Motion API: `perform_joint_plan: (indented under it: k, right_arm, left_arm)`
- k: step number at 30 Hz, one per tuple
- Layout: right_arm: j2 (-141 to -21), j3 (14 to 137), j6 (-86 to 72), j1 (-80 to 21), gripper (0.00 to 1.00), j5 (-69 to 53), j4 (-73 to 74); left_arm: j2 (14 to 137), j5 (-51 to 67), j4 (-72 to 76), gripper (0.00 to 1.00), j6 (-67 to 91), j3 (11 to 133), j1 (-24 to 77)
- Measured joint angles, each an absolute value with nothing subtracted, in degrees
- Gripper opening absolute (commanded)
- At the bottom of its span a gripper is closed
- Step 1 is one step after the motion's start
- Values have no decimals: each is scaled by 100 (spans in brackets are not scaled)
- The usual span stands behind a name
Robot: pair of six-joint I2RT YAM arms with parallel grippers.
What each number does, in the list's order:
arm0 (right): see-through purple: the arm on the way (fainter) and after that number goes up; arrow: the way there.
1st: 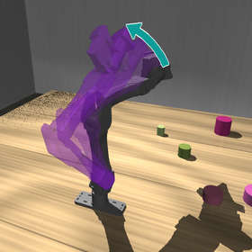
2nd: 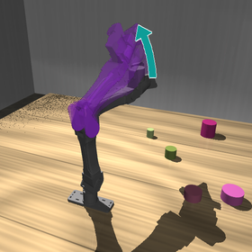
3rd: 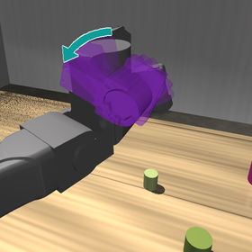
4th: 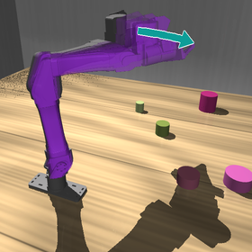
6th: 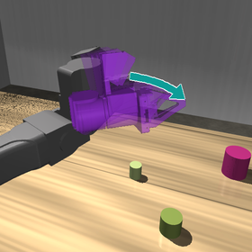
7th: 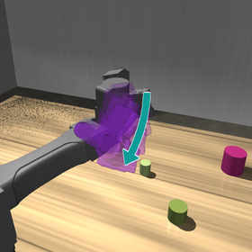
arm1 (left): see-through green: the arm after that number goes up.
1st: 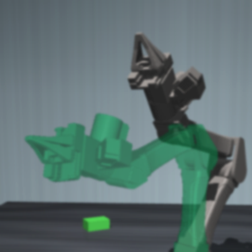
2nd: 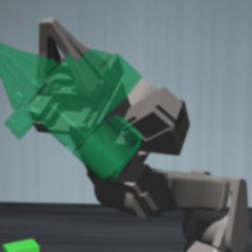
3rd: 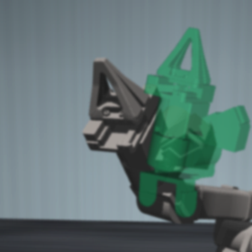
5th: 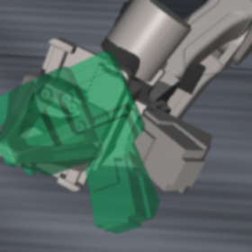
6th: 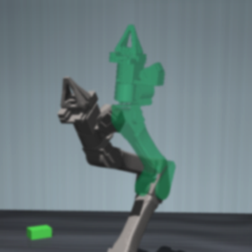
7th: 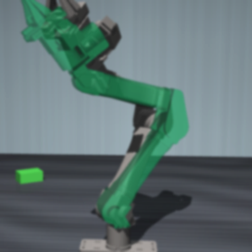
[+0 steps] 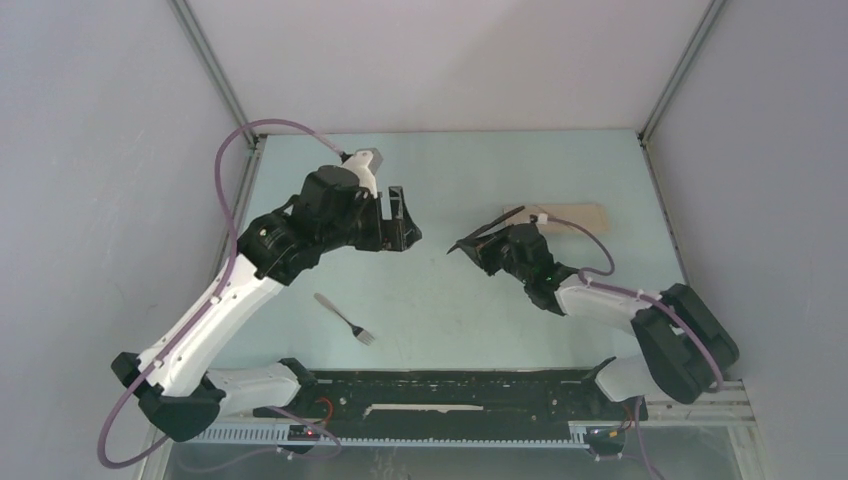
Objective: Fold the napkin into a case and place the utensils inside
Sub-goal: Stuff the knife into the folded napkin.
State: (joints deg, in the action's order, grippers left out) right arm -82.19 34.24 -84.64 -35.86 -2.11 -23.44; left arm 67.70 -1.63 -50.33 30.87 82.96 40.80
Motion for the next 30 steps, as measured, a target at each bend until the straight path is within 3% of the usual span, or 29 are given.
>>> perform_joint_plan:
  k: [12, 30]
  right_arm:
    - [-7620, 3424, -10250, -2766, 0, 1146, -1330]
    - [-8549, 3833, -10975, -2567, 0, 1068, -1083]
  left_arm:
    - [6289, 506, -4866, 86, 3037, 7319, 4073]
    - [5900, 539, -4858, 86, 2985, 7317, 4056]
